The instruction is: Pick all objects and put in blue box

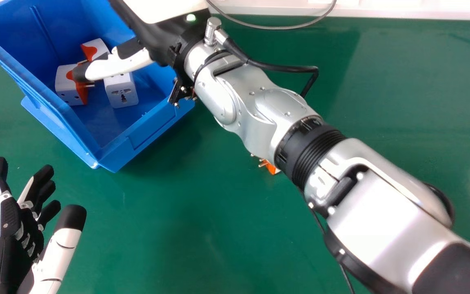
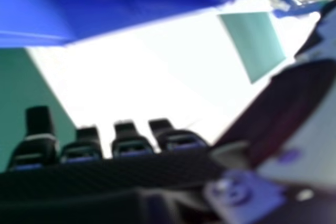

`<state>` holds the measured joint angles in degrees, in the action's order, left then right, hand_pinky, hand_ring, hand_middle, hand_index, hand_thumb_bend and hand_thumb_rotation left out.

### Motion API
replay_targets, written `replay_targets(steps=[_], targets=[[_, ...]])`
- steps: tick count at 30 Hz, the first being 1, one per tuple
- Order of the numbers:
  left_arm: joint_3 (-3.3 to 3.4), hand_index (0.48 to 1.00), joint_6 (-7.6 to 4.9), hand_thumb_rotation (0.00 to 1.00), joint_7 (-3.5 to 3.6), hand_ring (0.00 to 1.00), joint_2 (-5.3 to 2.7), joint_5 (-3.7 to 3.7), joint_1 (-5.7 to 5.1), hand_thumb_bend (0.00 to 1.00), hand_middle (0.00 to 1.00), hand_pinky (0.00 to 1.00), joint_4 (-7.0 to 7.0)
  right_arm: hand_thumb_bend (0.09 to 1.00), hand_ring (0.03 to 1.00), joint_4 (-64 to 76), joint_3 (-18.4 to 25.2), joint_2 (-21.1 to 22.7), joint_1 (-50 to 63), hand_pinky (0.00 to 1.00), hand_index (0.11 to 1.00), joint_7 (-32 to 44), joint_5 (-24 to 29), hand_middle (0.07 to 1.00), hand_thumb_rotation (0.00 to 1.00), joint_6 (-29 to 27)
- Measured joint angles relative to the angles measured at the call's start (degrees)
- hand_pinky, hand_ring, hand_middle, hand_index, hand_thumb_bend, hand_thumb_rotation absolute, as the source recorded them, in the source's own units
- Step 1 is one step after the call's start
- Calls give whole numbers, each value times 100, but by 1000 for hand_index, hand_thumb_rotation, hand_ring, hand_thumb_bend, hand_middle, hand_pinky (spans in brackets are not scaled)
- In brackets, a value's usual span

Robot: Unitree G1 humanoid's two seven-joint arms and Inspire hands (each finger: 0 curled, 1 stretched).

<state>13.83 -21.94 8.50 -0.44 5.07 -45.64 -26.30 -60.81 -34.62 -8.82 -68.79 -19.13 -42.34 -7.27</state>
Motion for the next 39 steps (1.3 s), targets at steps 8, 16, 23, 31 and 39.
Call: replay_targets(steps=[8,16,23,31,39], targets=[[-2,914,114,674,0,927,3,2,108,779,929,897,1,576,1000,2483,2,860,1661,939,1000,390,-160,1000,670,76],[3,914,219,664,8,927,46,40,299,778,929,898,18,543,1000,5328,529,1893,3827,998,1000,658,-535,1000,730,707],[18,914,252,659,9,927,130,113,362,776,929,902,23,522,1000,6675,925,2110,5182,1000,1000,637,-804,1000,721,1065],[57,912,250,657,12,925,163,173,396,779,927,903,100,527,1000,6726,1064,2247,6095,1000,1000,546,-1118,1000,733,1413],[71,914,227,654,19,926,170,174,414,779,927,903,139,532,1000,6146,886,2034,6239,997,1000,506,-1432,1000,738,1796]])
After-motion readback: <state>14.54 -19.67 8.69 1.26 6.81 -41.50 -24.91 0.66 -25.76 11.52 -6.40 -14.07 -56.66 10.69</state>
